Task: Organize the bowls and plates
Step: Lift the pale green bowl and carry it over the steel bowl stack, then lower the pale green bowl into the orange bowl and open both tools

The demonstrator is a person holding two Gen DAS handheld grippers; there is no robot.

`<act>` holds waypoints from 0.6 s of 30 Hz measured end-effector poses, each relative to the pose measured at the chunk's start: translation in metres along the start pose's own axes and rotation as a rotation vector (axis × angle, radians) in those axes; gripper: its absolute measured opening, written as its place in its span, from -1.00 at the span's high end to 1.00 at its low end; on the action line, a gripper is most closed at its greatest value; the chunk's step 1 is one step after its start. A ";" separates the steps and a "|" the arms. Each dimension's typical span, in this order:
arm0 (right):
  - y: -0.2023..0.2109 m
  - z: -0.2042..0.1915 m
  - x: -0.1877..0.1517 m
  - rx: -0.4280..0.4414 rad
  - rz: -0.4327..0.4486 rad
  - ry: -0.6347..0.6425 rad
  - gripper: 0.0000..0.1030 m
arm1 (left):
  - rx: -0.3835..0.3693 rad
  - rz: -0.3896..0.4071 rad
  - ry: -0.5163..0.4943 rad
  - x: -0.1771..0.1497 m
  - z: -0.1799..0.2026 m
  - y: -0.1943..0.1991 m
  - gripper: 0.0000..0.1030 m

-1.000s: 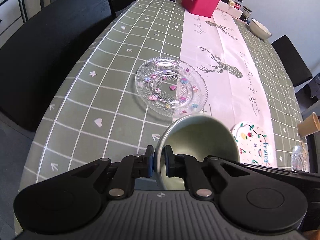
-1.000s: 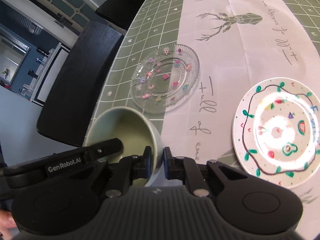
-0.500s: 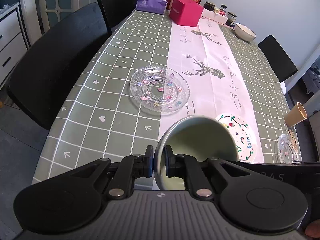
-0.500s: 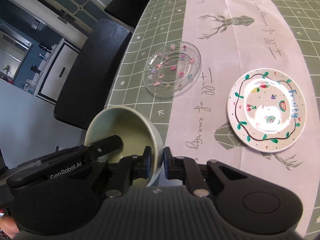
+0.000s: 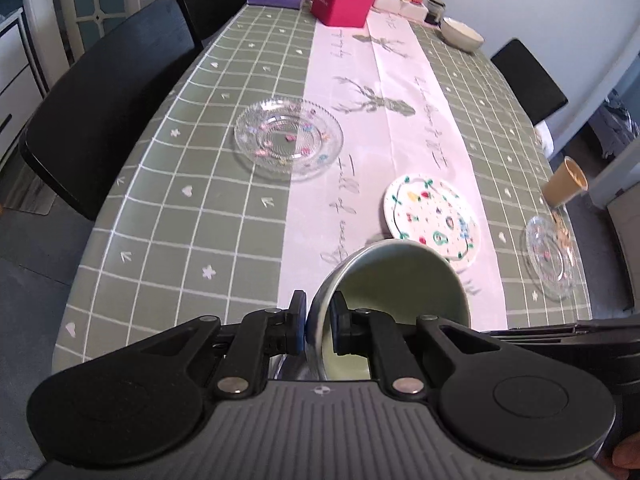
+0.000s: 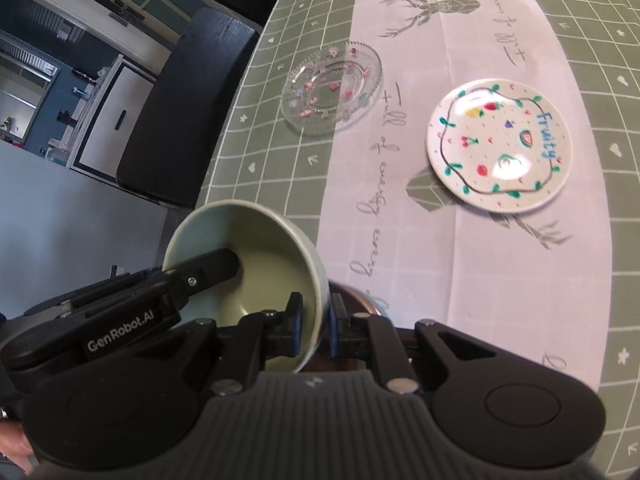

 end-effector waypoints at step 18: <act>-0.016 0.016 -0.035 -0.045 -0.060 0.037 0.73 | 0.035 -0.119 -0.106 -0.056 -0.001 -0.015 0.71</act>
Point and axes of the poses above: each gripper's, at about its wrist camera, not at the fingertips, and y roughly against the way its jaws point, z to its right, x to its top, the point moved 5 cm from there along -y, roughly the way its jaws point, and after that the axes turned 13 degrees about x, right-handed, at the moved point
